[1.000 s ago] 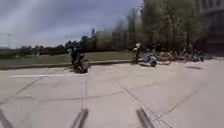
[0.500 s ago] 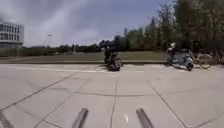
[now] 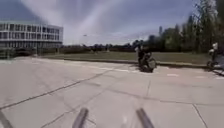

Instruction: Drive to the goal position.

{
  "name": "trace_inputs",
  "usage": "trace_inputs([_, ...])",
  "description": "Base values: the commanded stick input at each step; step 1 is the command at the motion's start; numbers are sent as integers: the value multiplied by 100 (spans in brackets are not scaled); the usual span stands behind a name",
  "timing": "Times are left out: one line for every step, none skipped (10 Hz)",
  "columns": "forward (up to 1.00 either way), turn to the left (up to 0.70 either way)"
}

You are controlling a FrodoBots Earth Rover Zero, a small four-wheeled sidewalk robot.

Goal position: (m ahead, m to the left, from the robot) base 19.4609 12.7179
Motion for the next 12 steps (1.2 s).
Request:
trace_inputs([0,100])
trace_inputs([0,100])
trace_inputs([0,81])
trace_inputs([13,9])
trace_inputs([50,0])
trace_inputs([91,0])
trace_inputs([100,0])
trace_inputs([100,0])
trace_inputs([100,0])
trace_inputs([100,0])
trace_inputs([100,0])
trace_inputs([100,0])
